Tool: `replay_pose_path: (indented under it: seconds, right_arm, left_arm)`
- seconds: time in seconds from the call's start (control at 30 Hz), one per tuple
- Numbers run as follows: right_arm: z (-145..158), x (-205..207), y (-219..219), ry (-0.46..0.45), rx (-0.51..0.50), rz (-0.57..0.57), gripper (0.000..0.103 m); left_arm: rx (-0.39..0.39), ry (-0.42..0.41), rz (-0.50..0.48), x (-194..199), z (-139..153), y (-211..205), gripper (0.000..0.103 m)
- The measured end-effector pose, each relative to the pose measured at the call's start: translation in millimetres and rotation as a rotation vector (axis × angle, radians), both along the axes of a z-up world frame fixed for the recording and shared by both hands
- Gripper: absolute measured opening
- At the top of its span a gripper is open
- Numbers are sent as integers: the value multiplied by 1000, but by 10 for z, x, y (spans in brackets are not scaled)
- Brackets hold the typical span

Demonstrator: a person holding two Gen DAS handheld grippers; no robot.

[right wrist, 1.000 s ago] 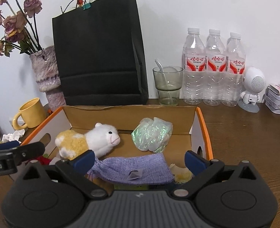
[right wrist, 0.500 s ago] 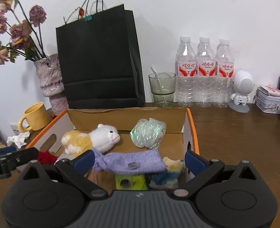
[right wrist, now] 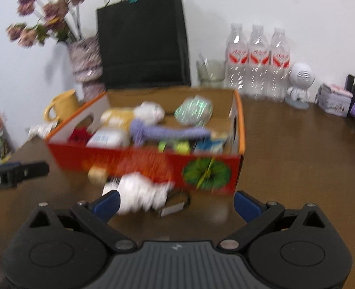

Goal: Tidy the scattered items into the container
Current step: 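Move the right tool to the clear black-dot packet while the left approaches the crumpled tissue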

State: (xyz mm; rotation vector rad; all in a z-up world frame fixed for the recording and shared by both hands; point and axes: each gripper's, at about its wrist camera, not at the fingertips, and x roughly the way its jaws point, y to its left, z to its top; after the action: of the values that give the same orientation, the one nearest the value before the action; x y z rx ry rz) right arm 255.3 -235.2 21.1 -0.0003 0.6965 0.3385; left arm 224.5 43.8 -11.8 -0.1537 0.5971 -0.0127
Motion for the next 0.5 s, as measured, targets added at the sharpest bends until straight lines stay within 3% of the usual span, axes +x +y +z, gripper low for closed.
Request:
replay_pose_path:
  seconds: [0.27, 0.37, 0.4, 0.43, 0.5]
  right_arm:
    - [-316, -228, 158, 55, -59, 74, 96]
    - [-374, -206, 185, 62, -70, 77, 87]
    - [-376, -219, 190, 50, -81, 75, 78]
    - [-372, -233, 190, 37, -89, 76, 60]
    - [-342, -259, 166, 21, -75, 81, 32]
  left_arm:
    - [-7, 36, 1, -266, -92, -9, 103]
    - [-10, 35, -2, -321, -106, -24, 103]
    - [-10, 36, -3, -334, -112, -34, 103]
    - [-10, 36, -3, -343, -119, -41, 103]
    - [-11, 40, 2, -356, -133, -57, 103]
